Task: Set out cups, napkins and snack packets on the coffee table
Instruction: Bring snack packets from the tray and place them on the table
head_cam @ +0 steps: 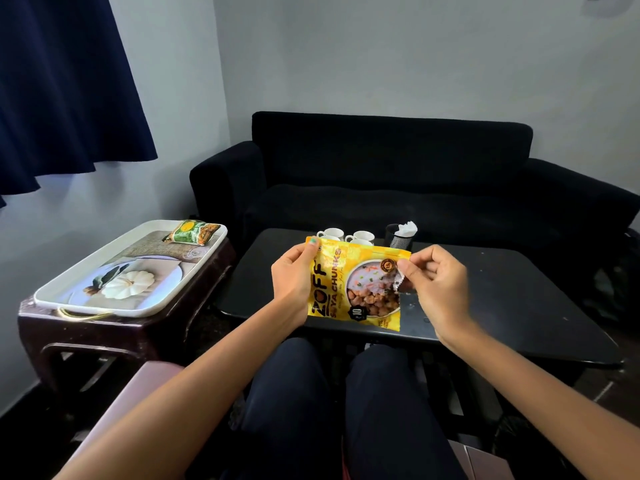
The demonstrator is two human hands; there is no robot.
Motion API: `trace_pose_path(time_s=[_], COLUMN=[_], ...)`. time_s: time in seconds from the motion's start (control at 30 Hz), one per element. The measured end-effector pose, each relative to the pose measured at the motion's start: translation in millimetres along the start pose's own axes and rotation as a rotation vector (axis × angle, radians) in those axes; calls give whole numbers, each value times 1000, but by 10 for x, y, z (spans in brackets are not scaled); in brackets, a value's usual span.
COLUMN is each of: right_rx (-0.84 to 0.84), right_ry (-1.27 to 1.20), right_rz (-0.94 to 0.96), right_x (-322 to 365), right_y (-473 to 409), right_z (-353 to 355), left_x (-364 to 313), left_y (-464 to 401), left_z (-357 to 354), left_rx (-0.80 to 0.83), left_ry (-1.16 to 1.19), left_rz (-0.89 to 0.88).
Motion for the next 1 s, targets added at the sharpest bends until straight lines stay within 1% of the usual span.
trace_pose_path(time_s=[0.1, 0.17, 0.27, 0.3, 0.4, 0.47, 0.53, 0.6, 0.67, 0.8, 0.9, 1.0], right_rx=[-50, -45, 36, 75, 187, 216, 226, 186, 103, -99, -227, -360], right_ry=[141, 173, 189, 149, -103, -126, -111, -101, -106, -221, -280, -231], right_rz=[166, 173, 0, -76, -268, -314, -313, -314, -361, -585, -739, -824], right_x=[81, 50, -150, -247, -498, -637, -722, -816, -967, -1375, -1674, -1914], right_y=[-39, -117, -264, -291, -299, -303, -313, -322, -336, -281, -231, -216], right_z=[85, 141, 140, 119, -5, -62, -109, -138, -162, -214, -275, -343], left_x=[-10, 2, 90, 126, 209, 250, 270, 305, 348, 541, 756, 971], left_y=[-52, -123, -272, -324, -460, -533, -584, -647, -718, -825, -903, -995], left_z=[-49, -88, -139, -167, -275, -388, -490, -563, -605, -539, -371, -191], left_rx=[93, 150, 186, 188, 202, 231, 246, 255, 282, 400, 444, 479], left_ry=[-58, -97, -91, -84, -145, -199, -236, -281, -359, -648, -927, -1351], left_rz=[-59, -26, 75, 102, 133, 120, 96, 64, 30, -35, -47, 32])
Point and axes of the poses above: each hand's wrist, its own y-axis away from the middle knuckle, its own z-axis out of the back of the hand, x = y × z, the point moved 3 cm from there along -y, towards the middle knuckle, and after that the axes turned 8 degrees about x, right-handed, at the moved point
